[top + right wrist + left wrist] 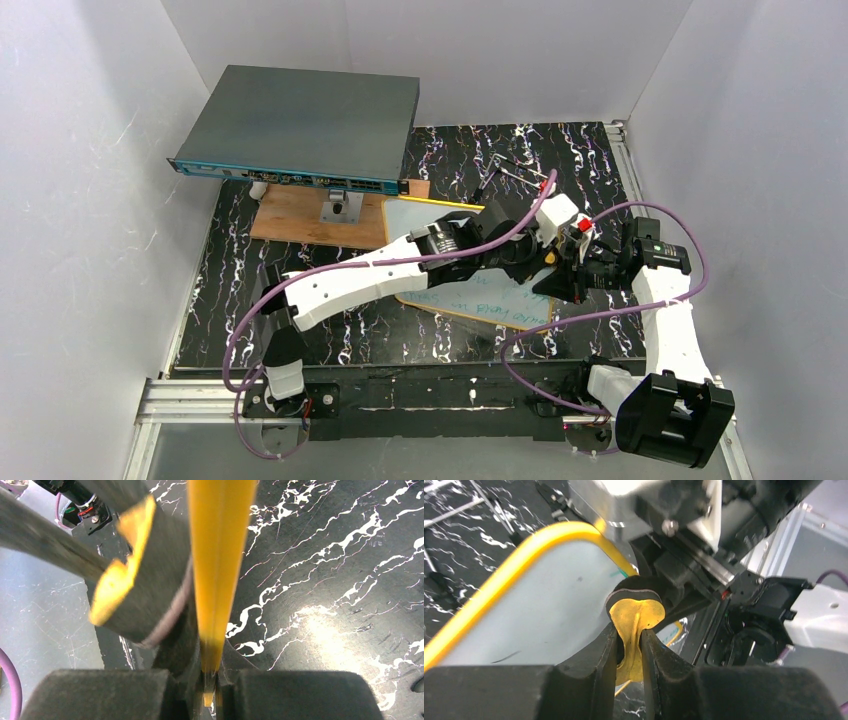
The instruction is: Erase the whiteboard
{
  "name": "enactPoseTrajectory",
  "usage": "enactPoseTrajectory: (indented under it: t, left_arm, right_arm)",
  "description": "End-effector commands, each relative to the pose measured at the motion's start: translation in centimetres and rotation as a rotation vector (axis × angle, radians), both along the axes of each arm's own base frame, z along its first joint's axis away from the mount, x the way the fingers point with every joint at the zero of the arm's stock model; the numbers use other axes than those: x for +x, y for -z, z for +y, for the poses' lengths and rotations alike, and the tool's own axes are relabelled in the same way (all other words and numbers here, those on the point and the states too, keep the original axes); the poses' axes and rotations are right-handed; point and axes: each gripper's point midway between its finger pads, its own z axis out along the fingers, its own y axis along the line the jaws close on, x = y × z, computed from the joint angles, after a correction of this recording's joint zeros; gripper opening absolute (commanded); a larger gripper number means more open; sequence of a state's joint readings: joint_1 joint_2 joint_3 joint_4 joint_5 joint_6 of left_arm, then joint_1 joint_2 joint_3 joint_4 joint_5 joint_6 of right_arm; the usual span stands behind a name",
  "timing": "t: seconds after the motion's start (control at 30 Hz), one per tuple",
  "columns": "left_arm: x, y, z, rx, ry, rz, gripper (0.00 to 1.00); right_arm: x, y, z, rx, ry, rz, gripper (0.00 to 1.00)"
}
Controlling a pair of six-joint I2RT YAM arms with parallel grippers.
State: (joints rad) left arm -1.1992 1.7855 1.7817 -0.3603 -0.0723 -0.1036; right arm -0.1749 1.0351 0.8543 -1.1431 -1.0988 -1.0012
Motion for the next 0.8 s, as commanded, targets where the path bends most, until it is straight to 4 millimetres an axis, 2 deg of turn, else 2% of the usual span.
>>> enactPoseTrajectory:
  t: [0.0,0.13,0.2,0.37,0.5,0.57,0.67,0.77]
  left_arm:
    - [-1.4,2.5,1.5,0.116,0.052,0.060,0.00]
    - [-1.1,3.7,2.6,0.161,0.017,0.067,0.00]
    - [-0.4,3.2,3.0,0.154,-0.012,0.061,0.00]
    - [2.1,-0.8,2.5,0.071,-0.053,0.010,0.00]
    - [3.0,-4.0,1.3,-0.001,-0.032,0.002,0.00]
    - [3.3,-4.8,0.8,-0.015,-0.018,-0.005,0.00]
    - [3.6,-5.0,0.3,-0.010,-0.007,-0.007,0.00]
    - [3.7,-4.0,0.5,0.037,0.009,-0.008,0.00]
  right_arm:
    - [-0.4,1.4,-1.1,-0.125,-0.019,-0.028,0.01]
    - [-0.4,1.4,-1.1,-0.124,-0.021,-0.028,0.01]
    - [-0.4,1.4,-1.1,-0.124,-0.020,-0.028,0.01]
    - [-0.4,1.4,-1.1,-0.122,-0.020,-0.030,0.01]
    - [-0.4,1.4,-1.1,-0.123,-0.019,-0.029,0.01]
    - [-0.4,1.4,-1.1,-0.124,-0.020,-0.032,0.01]
    - [-0.4,1.4,-1.1,-0.125,-0.019,-0.031,0.01]
    - [-0.4,1.4,-1.1,-0.125,-0.019,-0.031,0.01]
